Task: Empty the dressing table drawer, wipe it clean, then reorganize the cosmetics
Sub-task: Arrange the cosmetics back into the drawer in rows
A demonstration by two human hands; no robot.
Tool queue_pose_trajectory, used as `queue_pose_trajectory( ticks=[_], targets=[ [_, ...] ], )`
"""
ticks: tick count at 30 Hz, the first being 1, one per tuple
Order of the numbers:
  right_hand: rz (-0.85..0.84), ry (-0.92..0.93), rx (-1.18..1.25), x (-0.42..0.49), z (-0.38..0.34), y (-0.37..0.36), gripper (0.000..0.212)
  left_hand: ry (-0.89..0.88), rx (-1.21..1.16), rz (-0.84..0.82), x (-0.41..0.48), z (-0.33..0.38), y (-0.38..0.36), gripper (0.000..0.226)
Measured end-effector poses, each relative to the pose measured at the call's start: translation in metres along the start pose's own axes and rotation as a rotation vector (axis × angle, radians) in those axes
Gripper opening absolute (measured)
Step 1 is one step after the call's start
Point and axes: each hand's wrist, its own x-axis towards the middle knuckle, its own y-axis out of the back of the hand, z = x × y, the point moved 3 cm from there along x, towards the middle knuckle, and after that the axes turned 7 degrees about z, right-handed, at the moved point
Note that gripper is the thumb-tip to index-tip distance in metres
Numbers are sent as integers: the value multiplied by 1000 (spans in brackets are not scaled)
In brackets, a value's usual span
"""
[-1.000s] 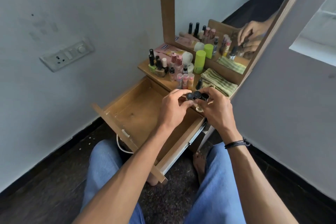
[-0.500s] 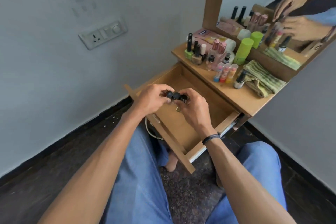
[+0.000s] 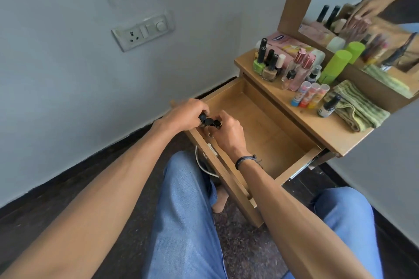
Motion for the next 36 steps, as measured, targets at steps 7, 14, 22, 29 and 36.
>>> queue_pose_trajectory(
  ticks=[7, 14, 22, 29, 36],
  targets=[
    [0, 14, -46, 2, 8, -11, 26, -23, 53, -53, 6, 2, -2, 36],
    [-6, 72, -37, -1, 12, -17, 37, -15, 52, -117, 9, 2, 1, 41],
    [-24, 133, 23, -12, 22, -18, 47, -33, 42, -184, 7, 1, 2, 47],
    [-29, 171, 42, -10, 23, -24, 36, -11, 31, -138, 7, -1, 1, 36],
    [-55, 149, 74, -2, 22, -28, 35, 15, 103, -113, 9, -6, 2, 33]
  ],
)
